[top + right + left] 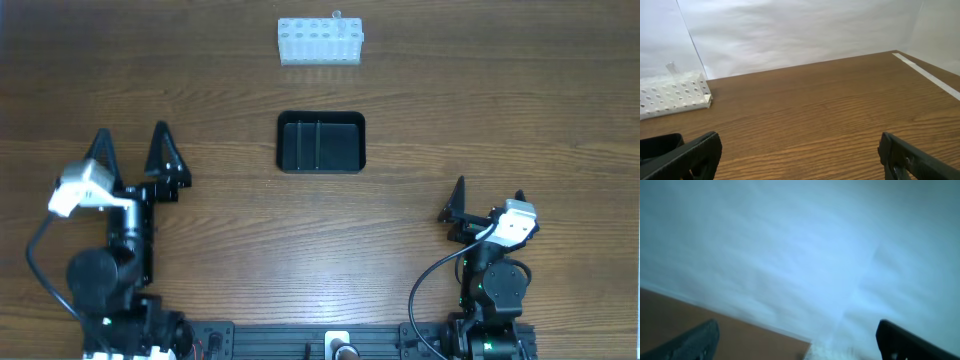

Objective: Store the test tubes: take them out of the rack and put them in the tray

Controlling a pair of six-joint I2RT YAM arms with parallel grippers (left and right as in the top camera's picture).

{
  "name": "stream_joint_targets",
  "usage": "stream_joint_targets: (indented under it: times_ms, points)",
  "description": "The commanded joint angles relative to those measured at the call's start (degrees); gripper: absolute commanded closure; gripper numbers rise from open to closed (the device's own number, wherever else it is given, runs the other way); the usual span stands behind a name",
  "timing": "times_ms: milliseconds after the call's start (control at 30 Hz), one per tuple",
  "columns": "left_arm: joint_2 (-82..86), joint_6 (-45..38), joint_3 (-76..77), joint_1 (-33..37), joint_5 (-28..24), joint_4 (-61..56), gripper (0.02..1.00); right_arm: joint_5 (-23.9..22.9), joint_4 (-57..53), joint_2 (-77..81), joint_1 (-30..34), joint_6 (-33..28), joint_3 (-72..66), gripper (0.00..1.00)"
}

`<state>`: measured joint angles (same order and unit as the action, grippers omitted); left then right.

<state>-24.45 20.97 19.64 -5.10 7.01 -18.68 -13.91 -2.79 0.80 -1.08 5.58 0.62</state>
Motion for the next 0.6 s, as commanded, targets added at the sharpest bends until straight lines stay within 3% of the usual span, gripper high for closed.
stream_joint_targets:
  times_ms: [33,267,600]
  points:
    - [6.6,-1.3,-8.8,2.4,-1.2,-6.5,0.02,0.1,-0.2,-0.5,0.3,-0.3,-0.3,0.009]
    - [16.1,-2.8,-18.9,5.6,-5.8,-10.7,0.02,0.1,-0.2,-0.5,0.3,-0.3,-0.3,0.009]
    - [22.3,-3.0,-19.3,8.3,-5.3,11.3,0.023,0.1,-0.2,-0.5,0.3,-0.3,-0.3,0.007]
